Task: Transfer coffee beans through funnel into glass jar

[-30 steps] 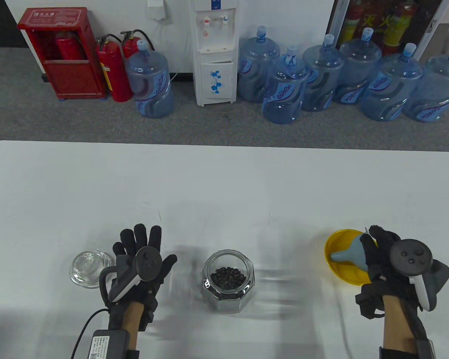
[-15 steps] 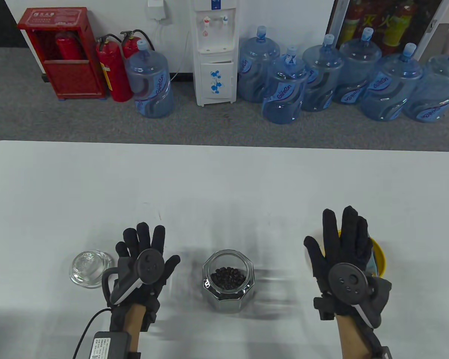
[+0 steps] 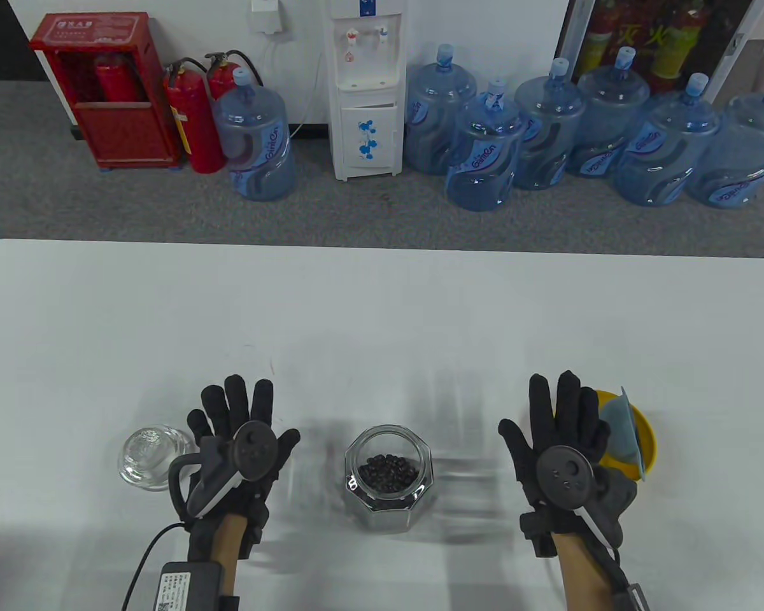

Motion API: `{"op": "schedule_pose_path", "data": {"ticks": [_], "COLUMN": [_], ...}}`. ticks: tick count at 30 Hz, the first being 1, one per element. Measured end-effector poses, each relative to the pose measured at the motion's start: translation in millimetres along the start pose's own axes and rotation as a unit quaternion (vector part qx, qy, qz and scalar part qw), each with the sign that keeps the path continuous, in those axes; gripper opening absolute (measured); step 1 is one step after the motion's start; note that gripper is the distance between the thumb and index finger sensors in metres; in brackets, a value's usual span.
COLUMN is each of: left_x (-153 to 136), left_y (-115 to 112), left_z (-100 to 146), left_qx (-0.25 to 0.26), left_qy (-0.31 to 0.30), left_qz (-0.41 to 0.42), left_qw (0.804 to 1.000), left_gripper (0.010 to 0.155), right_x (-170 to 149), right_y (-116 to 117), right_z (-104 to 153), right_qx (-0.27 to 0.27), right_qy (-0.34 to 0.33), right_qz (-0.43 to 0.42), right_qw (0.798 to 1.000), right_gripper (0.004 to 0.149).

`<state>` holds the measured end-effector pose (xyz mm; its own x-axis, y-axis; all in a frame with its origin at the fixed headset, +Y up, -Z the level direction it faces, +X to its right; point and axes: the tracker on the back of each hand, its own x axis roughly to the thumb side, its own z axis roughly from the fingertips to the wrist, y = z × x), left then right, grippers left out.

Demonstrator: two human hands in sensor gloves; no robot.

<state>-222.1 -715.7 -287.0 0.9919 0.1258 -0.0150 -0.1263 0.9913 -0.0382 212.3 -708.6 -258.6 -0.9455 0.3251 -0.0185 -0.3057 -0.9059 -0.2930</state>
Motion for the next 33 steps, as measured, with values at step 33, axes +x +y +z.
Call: {"op": "schedule_pose_path", "data": {"ticks": [33], "left_x": [-148], "left_y": [-17], "left_z": [-19], "left_qx": [-0.128], "left_qy": [0.157], "left_qz": [-0.116], "left_qw": [0.972], "left_gripper": [0.081], "right_x": [-4], "right_y": [0], "right_z": [3], "right_qx": [0.014], "right_qy": [0.017], "right_qz": [-0.007], "right_qw": [1.000], "right_gripper": [0.074]}}
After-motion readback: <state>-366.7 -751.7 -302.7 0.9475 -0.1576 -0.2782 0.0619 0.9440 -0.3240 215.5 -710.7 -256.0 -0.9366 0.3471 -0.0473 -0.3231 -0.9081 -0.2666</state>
